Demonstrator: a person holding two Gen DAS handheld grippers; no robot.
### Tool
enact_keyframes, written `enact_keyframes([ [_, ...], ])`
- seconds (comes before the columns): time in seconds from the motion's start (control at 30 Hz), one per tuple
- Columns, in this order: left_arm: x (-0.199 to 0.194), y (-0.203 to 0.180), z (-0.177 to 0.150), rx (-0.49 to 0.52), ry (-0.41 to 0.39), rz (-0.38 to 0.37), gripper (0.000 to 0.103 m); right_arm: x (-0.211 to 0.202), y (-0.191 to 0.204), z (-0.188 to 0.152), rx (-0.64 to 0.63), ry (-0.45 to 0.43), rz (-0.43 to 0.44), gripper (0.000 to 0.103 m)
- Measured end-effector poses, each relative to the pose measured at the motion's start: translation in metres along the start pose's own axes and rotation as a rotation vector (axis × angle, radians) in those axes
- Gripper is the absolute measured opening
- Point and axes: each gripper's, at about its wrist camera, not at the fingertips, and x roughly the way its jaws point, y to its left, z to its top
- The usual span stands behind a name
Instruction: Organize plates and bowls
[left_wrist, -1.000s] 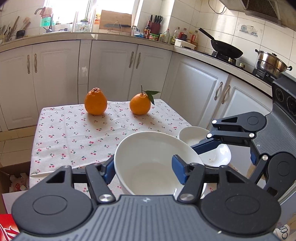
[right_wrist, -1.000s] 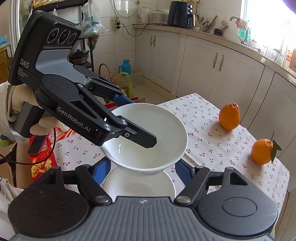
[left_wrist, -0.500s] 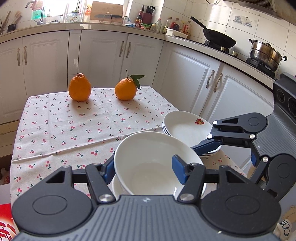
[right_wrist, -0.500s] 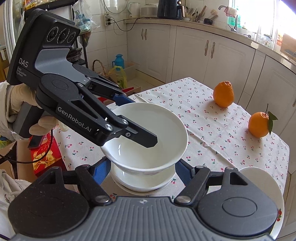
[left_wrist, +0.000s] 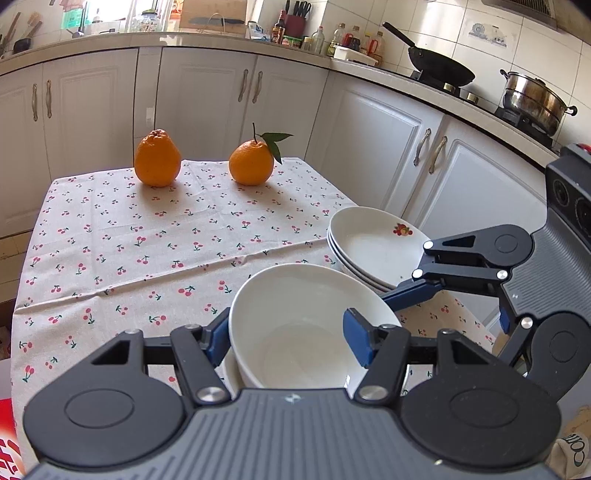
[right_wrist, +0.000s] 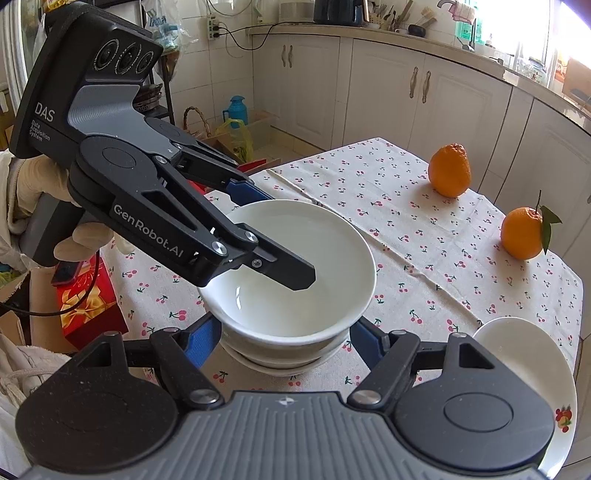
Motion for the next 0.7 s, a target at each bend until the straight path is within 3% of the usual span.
enact_keyframes([
  [0.17, 0.002, 0.003, -0.003, -0.013, 0.003, -0.003, 0.066, 0.001, 0.0, -0.002, 0.007, 0.004, 0.002, 0.082],
  [0.23, 0.0, 0.004, -0.003, -0.007, -0.009, 0.01, 0.08, 0.001, 0.0, -0.002, 0.002, -0.002, -0.005, 0.091],
  [0.3, -0.004, 0.004, -0.003, 0.007, -0.023, 0.008, 0.081, -0.003, 0.002, -0.002, -0.009, -0.022, -0.016, 0.1],
  [0.6, -0.027, 0.0, -0.013, 0.086, -0.066, 0.035, 0.096, -0.003, 0.003, -0.007, 0.005, -0.029, -0.016, 0.103],
  [0.7, -0.036, -0.003, -0.022, 0.134, -0.063, 0.009, 0.096, -0.003, 0.003, -0.011, 0.0, -0.02, -0.028, 0.103],
])
